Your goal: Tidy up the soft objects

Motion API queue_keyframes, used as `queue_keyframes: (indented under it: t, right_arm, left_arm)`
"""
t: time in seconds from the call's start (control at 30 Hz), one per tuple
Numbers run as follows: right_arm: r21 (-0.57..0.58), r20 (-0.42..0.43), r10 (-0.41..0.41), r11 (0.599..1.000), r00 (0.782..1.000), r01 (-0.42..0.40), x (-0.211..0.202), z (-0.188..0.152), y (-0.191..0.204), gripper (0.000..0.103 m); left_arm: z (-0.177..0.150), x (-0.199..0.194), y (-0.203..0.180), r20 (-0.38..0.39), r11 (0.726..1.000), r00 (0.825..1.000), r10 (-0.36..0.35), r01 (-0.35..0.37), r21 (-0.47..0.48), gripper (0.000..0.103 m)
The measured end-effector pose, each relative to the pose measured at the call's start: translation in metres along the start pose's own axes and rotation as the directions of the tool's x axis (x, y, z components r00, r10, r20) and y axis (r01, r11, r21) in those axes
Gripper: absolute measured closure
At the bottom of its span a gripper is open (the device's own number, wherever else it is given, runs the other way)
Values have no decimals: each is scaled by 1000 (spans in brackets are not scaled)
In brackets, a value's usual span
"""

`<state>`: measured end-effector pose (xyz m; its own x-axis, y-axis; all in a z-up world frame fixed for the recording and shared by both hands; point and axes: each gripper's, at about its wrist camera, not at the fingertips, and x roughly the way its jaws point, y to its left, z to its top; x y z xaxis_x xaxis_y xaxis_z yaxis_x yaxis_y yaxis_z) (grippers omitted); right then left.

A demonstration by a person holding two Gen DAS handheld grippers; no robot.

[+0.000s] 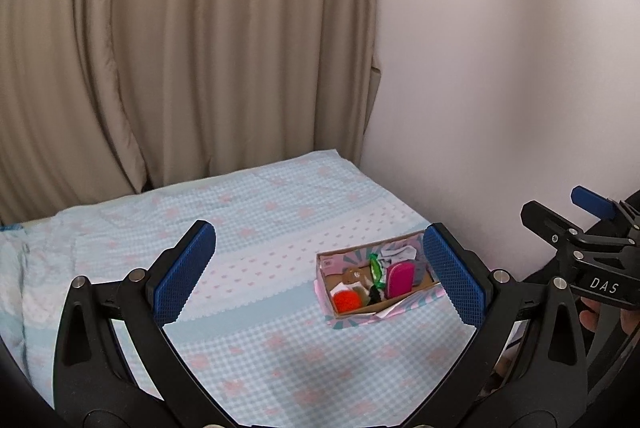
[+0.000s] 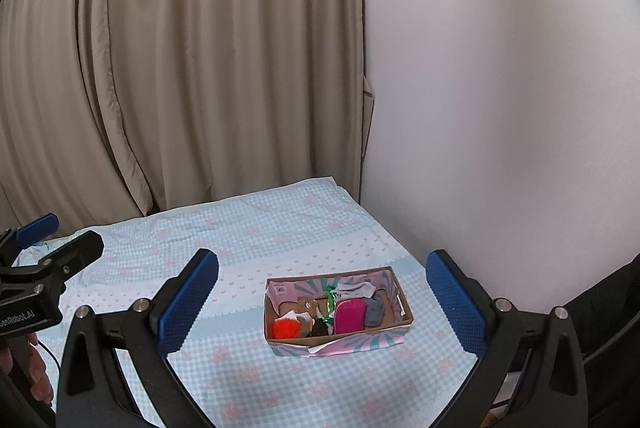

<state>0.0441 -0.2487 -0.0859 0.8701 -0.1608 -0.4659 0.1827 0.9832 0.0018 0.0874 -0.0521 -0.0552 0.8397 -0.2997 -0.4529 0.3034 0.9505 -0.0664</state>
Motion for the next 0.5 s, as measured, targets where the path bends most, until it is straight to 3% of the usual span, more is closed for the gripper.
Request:
queue_keyframes:
  t: [0.5]
  right_arm:
    - [-9, 3, -1, 1000, 1000, 1, 1, 2, 1, 0]
  left_arm:
    - [-2, 3, -3, 9, 1000, 1000, 7, -7, -14, 0]
